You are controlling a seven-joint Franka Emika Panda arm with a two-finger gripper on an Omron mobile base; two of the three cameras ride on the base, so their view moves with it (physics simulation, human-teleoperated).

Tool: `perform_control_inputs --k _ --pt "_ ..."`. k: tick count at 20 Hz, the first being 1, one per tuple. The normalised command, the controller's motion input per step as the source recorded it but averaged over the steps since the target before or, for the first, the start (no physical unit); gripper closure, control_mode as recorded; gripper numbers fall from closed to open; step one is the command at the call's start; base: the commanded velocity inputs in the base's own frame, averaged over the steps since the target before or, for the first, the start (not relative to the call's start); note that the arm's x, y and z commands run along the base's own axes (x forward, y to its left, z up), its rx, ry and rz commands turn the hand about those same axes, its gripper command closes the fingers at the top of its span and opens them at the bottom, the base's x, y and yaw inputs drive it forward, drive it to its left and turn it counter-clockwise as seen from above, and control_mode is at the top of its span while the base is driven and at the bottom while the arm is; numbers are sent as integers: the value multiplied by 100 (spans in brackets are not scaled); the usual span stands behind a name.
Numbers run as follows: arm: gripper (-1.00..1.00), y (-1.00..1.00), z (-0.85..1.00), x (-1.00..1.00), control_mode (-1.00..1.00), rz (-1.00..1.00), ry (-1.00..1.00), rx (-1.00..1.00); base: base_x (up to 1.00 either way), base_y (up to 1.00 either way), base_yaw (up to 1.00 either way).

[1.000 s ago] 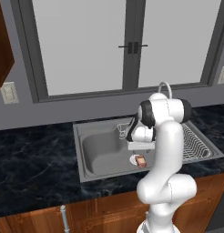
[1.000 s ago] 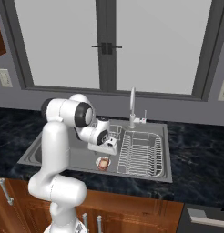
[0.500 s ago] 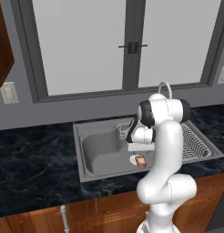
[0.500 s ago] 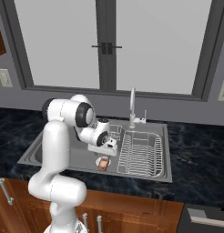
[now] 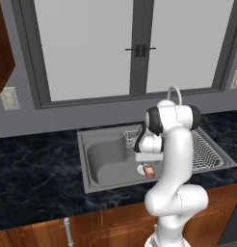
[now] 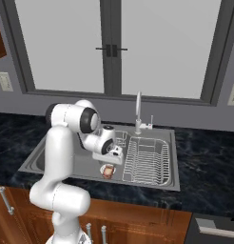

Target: Pick up the soap dispenser and bar soap from the sink, and place them back in the cabinet, and close the cabinet door.

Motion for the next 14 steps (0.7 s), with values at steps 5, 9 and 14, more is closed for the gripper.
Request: perform_control_inputs --k 5,9,14 --pt "-100 -7 -10 -4 -100 0 0 0 0 0 0" --pt "-100 -2 -16 -1 -100 0 0 0 0 0 0" --pt "-100 0 -18 0 -100 0 0 0 0 0 0"
